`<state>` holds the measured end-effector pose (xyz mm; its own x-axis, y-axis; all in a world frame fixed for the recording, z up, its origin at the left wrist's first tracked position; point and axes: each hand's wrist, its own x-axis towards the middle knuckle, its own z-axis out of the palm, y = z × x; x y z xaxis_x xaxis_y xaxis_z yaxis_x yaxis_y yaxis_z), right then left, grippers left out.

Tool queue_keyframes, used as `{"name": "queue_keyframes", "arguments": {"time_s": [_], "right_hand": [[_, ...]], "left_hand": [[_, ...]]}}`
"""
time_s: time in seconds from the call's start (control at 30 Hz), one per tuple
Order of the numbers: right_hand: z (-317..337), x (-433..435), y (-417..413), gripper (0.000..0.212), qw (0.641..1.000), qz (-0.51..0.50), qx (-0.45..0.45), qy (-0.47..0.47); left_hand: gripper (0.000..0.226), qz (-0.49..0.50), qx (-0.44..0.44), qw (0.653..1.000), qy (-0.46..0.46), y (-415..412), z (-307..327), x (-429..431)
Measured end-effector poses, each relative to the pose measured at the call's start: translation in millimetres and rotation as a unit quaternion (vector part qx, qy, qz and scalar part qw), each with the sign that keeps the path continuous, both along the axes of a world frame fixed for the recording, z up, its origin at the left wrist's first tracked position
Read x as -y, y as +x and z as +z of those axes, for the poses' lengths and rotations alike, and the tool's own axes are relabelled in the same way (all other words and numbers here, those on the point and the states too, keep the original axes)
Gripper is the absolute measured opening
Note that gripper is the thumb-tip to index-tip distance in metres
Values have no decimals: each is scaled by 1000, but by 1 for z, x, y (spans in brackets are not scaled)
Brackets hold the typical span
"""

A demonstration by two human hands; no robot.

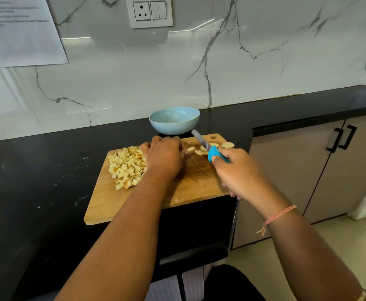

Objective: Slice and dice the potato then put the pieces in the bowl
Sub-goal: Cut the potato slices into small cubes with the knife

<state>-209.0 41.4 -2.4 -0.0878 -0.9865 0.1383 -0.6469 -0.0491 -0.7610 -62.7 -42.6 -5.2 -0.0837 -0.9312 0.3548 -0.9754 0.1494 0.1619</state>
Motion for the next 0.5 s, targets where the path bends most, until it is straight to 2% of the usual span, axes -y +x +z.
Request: {"name": "queue_keyframes", "arguments": {"time_s": [0.27,0.5], "right_hand": [[5,-2,19,40,991,10,-136,20],[9,11,28,37,981,9,-187,44]], "left_hand": [[25,49,-14,997,50,-1,-4,3],[16,61,-85,993,45,0,-7,8]]}}
